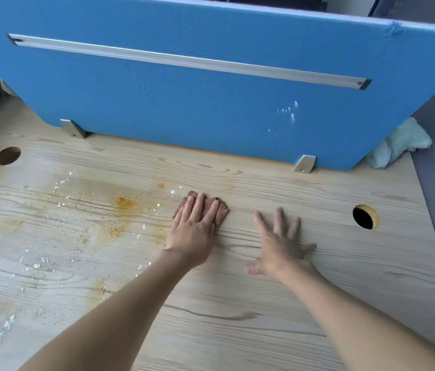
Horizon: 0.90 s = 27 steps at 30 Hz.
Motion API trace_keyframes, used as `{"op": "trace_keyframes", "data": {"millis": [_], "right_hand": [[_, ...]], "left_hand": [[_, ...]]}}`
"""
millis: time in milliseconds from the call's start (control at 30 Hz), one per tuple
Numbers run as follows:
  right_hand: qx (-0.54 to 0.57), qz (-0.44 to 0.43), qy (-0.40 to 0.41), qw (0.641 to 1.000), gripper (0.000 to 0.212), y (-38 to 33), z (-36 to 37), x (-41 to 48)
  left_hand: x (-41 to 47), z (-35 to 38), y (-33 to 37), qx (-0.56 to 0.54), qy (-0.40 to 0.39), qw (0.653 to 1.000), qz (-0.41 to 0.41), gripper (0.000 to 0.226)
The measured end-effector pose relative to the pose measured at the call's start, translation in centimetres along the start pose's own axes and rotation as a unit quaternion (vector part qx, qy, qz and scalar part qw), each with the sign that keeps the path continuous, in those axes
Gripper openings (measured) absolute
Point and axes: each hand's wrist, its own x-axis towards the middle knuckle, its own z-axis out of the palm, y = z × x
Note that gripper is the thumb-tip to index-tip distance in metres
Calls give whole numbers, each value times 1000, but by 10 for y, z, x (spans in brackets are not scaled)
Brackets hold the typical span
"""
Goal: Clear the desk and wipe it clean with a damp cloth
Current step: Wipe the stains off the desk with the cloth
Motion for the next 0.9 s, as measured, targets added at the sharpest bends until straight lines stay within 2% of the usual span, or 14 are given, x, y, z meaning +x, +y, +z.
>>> {"op": "trace_keyframes", "data": {"millis": [67, 233, 433, 600, 767, 900], "right_hand": [[0, 2, -2, 1000, 135, 0, -1, 1], [13, 2, -8, 1000, 135, -2, -2, 3], [13, 2, -18, 1000, 136, -1, -2, 4], [18, 1, -23, 1000, 137, -2, -3, 5], [14, 2, -21, 1000, 137, -1, -3, 5], [19, 2, -21, 1000, 135, -2, -2, 5]], "left_hand": [[2, 1, 11, 4, -5, 1000, -13, 58], [-7, 5, 10, 22, -6, 998, 58, 57], [19, -1, 22, 7, -13, 1000, -13, 58], [16, -1, 13, 28, -19, 997, 65, 57], [30, -4, 30, 18, -19, 1000, 9, 59], [26, -2, 26, 32, -17, 997, 73, 58]]}}
